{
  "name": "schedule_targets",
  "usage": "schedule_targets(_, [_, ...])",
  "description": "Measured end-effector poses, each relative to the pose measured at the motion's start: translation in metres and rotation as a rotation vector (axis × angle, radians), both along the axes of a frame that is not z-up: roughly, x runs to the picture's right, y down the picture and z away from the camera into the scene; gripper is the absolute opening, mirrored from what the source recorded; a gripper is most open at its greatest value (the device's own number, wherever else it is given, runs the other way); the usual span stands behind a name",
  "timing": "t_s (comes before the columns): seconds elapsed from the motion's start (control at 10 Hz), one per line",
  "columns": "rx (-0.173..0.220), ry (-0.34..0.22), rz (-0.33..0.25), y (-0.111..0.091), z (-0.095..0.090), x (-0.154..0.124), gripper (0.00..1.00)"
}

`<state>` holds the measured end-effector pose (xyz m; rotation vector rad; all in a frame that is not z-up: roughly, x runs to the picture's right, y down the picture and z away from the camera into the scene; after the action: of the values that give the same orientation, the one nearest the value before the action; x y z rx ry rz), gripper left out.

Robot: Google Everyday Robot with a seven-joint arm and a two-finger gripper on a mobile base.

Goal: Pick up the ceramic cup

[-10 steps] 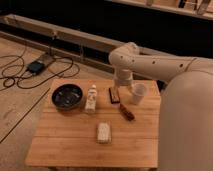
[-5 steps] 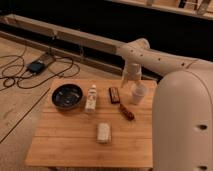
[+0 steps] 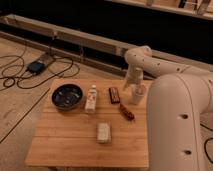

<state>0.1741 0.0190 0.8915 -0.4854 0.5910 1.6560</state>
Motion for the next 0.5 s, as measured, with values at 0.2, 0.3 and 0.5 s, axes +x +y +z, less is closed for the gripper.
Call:
schedule_targets(0.2, [-0.012, 0.004, 0.001, 0.009, 0.013, 0.004, 0.48])
schedule_targets(0.3, [-0.014, 0.005, 0.002, 0.011, 0.015, 0.005, 0.4])
schedule_targets(0.5, [-0.012, 0.009, 0.002, 0.012, 0.017, 0.009, 0.18])
